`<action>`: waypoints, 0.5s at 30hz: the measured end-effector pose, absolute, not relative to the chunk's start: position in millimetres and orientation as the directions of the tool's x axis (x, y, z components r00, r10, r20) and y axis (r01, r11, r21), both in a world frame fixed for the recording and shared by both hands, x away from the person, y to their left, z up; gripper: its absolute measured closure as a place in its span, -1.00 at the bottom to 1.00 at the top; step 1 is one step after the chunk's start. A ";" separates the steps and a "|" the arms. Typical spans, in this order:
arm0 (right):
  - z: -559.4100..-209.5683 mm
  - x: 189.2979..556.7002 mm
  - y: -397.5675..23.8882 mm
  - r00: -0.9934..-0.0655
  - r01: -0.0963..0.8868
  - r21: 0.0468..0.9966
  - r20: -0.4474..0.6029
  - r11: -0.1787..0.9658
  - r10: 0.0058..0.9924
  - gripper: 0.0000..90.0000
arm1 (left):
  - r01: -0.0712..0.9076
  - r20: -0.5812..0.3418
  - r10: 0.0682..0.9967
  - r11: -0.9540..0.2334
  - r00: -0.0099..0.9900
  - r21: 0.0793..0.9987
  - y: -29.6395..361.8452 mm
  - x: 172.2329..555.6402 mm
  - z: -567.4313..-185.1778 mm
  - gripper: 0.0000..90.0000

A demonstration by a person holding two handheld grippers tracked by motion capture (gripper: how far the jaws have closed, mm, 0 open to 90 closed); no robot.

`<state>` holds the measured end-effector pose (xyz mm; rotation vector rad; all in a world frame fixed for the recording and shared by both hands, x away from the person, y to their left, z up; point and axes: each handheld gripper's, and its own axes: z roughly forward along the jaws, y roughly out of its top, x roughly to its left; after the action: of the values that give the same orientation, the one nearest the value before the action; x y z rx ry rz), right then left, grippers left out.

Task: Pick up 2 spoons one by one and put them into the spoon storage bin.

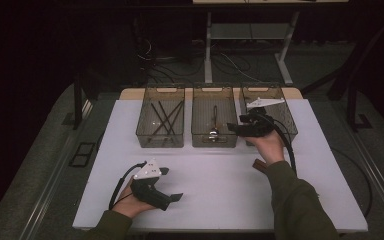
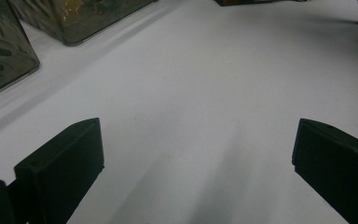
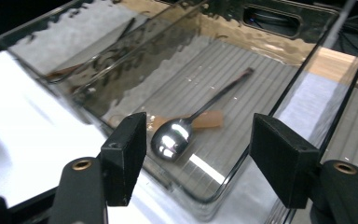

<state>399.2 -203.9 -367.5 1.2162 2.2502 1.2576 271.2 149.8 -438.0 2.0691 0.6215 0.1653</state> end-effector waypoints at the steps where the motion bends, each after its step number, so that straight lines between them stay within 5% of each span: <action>1: -368.1 396.6 -205.8 -0.607 0.530 0.807 0.147 0.260 0.781 -0.20 | 0.365 -0.125 0.491 -0.431 0.862 0.825 149.8 271.2 -437.9 -0.98; 15: -381.9 369.8 -234.2 -0.641 0.513 0.830 0.201 0.219 0.740 -0.23 | 0.364 -0.124 0.487 -0.437 0.864 0.822 149.3 271.5 -438.6 -0.98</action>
<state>369.8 -234.2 -381.9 1.1874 2.2555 1.3874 271.5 149.3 -438.6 2.0737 0.6183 0.1620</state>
